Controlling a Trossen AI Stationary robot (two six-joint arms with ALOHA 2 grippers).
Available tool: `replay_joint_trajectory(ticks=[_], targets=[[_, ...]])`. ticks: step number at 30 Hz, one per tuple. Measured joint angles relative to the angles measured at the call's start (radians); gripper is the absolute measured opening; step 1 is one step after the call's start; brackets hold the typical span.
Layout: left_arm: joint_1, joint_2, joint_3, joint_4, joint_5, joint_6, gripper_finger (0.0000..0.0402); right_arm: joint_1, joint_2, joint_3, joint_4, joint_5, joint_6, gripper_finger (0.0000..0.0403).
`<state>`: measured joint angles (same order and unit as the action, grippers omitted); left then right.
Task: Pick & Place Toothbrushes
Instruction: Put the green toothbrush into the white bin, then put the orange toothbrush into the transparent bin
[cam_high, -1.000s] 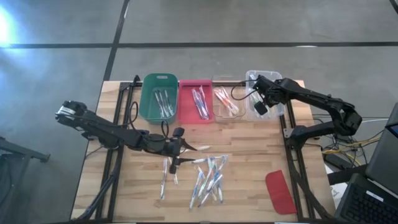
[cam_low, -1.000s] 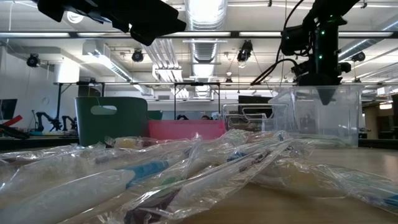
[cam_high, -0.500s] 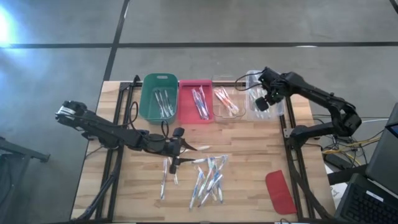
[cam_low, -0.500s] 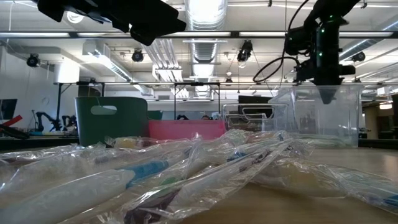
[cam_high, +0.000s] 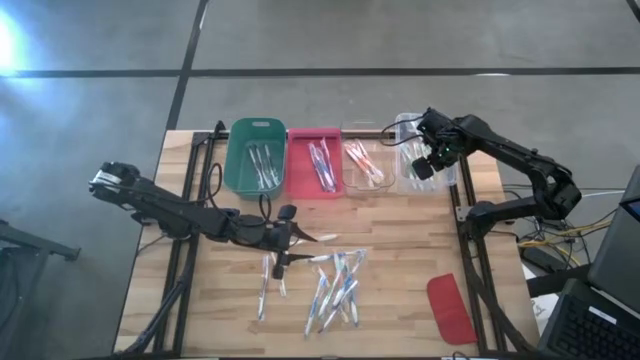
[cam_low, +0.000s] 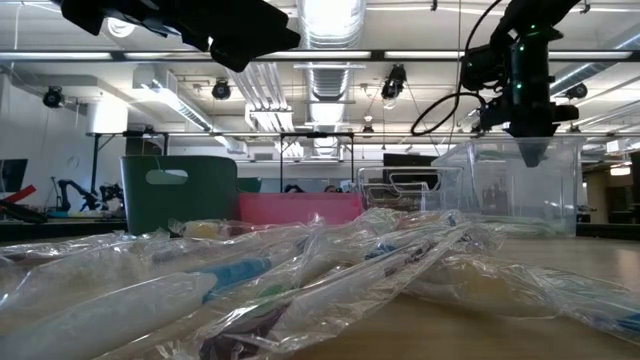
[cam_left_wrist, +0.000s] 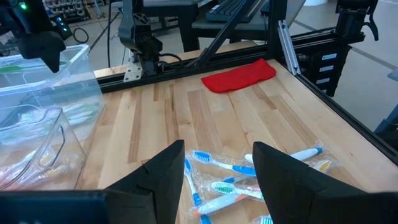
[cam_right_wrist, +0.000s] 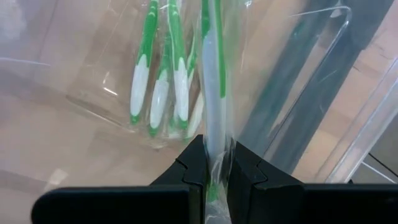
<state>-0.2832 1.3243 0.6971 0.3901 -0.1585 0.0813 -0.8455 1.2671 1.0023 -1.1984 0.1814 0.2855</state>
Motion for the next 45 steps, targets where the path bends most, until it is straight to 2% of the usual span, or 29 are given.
replay_joint_trajectory(ticks=[6,19,23,37,42,45], targets=[[0.0,0.0,0.0,0.0,0.0,0.002,0.0195,0.0,0.022,0.002,-0.001,0.0,0.014,0.0024],[-0.001,0.0,0.0,-0.003,0.0,0.002,0.0195,0.001,0.217,0.014,0.0,-0.01,-0.009,0.0024],[-0.001,0.0,0.0,-0.004,0.0,0.001,0.0195,-0.001,0.221,0.021,0.001,0.003,-0.006,0.0035],[-0.001,0.0,0.0,-0.001,0.0,0.001,0.0195,0.001,0.167,0.032,-0.002,0.005,-0.024,0.012],[0.0,0.0,0.0,-0.001,0.0,0.001,0.0195,0.001,0.151,0.094,-0.001,0.041,-0.024,0.0131],[0.0,0.0,0.0,-0.001,0.0,0.001,0.0195,0.001,0.133,0.147,-0.005,0.094,-0.017,0.0122]])
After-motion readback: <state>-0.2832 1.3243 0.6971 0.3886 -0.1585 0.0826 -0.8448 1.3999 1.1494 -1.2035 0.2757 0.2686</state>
